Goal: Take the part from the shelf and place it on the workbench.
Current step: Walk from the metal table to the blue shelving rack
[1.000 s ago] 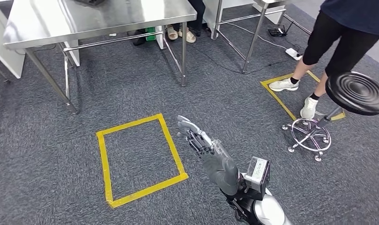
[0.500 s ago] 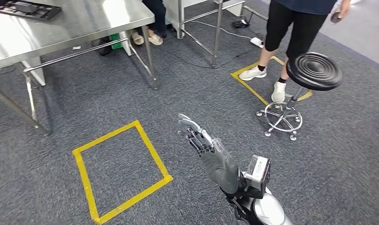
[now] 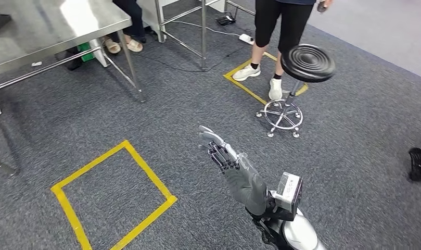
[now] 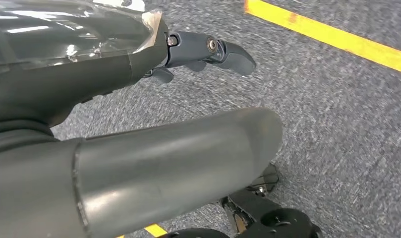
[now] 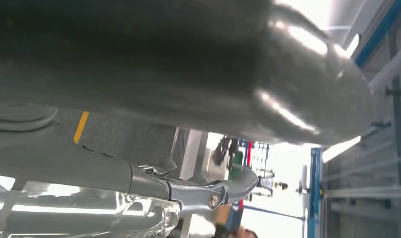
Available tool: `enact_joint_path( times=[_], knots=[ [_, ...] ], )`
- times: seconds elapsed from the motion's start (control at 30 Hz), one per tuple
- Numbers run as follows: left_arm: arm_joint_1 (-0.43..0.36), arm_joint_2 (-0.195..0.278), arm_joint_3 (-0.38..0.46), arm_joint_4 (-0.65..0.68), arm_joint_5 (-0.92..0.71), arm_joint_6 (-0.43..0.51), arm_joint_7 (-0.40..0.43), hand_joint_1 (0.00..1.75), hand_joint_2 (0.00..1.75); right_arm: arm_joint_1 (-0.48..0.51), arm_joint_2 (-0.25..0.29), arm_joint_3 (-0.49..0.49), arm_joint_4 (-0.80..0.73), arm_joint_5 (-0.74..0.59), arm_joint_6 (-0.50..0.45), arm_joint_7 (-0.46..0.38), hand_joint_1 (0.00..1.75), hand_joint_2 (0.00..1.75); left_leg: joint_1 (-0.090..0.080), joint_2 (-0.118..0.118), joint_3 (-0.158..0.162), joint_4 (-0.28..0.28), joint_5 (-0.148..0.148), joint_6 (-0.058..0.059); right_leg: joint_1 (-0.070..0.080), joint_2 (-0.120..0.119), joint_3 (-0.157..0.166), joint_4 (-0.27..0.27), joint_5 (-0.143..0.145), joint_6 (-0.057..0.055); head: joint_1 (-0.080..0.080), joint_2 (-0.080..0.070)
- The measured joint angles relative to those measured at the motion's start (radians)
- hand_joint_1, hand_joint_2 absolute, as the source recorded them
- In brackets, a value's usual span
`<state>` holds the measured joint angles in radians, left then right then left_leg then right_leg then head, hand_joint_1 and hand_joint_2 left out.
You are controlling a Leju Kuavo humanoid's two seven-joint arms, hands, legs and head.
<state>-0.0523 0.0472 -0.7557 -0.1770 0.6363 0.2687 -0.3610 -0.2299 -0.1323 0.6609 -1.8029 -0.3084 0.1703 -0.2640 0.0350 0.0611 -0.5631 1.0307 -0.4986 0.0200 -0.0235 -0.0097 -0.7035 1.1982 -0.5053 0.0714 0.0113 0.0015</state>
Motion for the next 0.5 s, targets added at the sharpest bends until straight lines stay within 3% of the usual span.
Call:
enact_joint_path(
  times=[0.07, 0.13, 0.17, 0.2, 0.27, 0.33, 0.4, 0.43, 0.5],
  knots=[
    [-0.001, 0.000, 0.000, 0.000, -0.002, 0.001, 0.001, 0.00, 0.00, -0.002, 0.001, -0.002, 0.000, -0.001, 0.000, 0.000, 0.00, 0.00, -0.005, 0.020, 0.007, 0.000, -0.007, -0.011, 0.005, -0.047, 0.071, -0.124, 0.039, 0.001, 0.001, 0.000],
    [-0.004, 0.000, 0.000, 0.000, -0.005, 0.002, 0.003, 0.00, 0.00, -0.005, 0.002, -0.004, 0.000, -0.003, 0.002, 0.000, 0.00, 0.00, -0.010, 0.040, 0.018, -0.003, -0.012, -0.024, 0.014, -0.066, 0.098, -0.171, 0.054, -0.012, 0.000, 0.000],
    [-0.006, 0.000, 0.000, 0.000, -0.006, 0.003, 0.004, 0.00, 0.00, -0.007, 0.002, -0.005, 0.000, -0.004, 0.003, 0.000, 0.00, 0.00, -0.010, 0.050, 0.023, -0.007, -0.013, -0.030, 0.017, -0.054, 0.098, -0.172, 0.056, -0.019, 0.000, 0.000],
    [-0.009, 0.000, 0.000, -0.001, -0.006, 0.003, 0.004, 0.00, 0.00, -0.007, 0.002, -0.006, 0.000, -0.006, 0.005, 0.000, 0.00, 0.00, -0.008, 0.055, 0.026, -0.008, -0.015, -0.035, 0.011, -0.041, 0.097, -0.174, 0.059, -0.027, 0.000, 0.000],
    [-0.014, 0.000, 0.000, -0.001, -0.006, 0.003, 0.004, 0.00, 0.00, -0.009, 0.004, -0.007, 0.000, -0.007, 0.008, 0.000, 0.00, 0.00, -0.004, 0.024, 0.014, 0.024, -0.043, -0.042, 0.000, -0.018, 0.099, -0.180, 0.064, -0.043, -0.005, 0.000],
    [-0.014, 0.000, 0.000, -0.002, -0.007, 0.003, 0.004, 0.00, 0.00, -0.012, 0.006, -0.007, 0.001, -0.008, 0.010, 0.000, 0.00, 0.00, -0.003, -0.034, -0.040, 0.139, -0.105, -0.042, -0.002, 0.005, 0.101, -0.183, 0.066, -0.057, -0.011, 0.000],
    [-0.011, 0.001, 0.000, -0.002, -0.007, 0.004, 0.004, 0.00, 0.00, -0.012, 0.008, -0.006, 0.003, -0.010, 0.014, 0.000, 0.00, 0.00, -0.003, -0.060, -0.104, 0.259, -0.146, -0.042, 0.002, 0.031, 0.101, -0.182, 0.066, -0.064, -0.012, 0.000],
    [-0.009, 0.001, 0.000, -0.002, -0.007, 0.005, 0.004, 0.00, 0.00, -0.012, 0.009, -0.006, 0.004, -0.012, 0.016, 0.000, 0.00, 0.00, -0.003, -0.063, -0.118, 0.276, -0.139, -0.042, 0.004, 0.045, 0.102, -0.182, 0.065, -0.065, -0.012, 0.000],
    [-0.008, 0.002, 0.000, -0.002, -0.006, 0.006, 0.005, 0.00, 0.00, -0.012, 0.009, -0.006, 0.008, -0.015, 0.017, 0.000, 0.00, 0.00, -0.001, -0.071, -0.094, 0.202, -0.076, -0.040, 0.005, 0.073, 0.105, -0.180, 0.065, -0.064, -0.013, 0.000]
  ],
)
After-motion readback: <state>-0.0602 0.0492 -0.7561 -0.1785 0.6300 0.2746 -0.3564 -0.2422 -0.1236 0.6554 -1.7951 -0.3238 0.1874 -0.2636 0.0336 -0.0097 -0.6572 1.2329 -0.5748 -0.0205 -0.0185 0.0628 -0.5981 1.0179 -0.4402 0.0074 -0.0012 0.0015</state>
